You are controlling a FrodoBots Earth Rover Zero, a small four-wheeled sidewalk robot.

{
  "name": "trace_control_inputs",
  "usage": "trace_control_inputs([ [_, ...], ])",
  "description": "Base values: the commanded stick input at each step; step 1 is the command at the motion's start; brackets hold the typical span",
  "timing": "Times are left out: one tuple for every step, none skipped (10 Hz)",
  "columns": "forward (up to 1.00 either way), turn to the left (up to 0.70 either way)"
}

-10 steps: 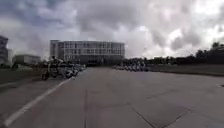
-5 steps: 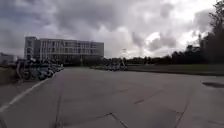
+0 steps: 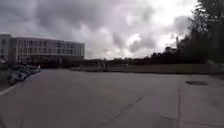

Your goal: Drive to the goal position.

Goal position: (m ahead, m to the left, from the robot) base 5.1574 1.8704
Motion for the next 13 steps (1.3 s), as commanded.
trace_control_inputs([
  [0.70, 0.35],
  [0.70, 0.35],
  [0.70, 0.35],
  [0.70, 0.35],
  [0.70, 0.35],
  [0.70, 0.30],
  [0.70, 0.20],
  [0.70, 0.10],
  [0.70, 0.00],
  [0.70, 0.00],
  [0.70, 0.00],
  [0.70, 0.00],
  [0.70, 0.00],
])
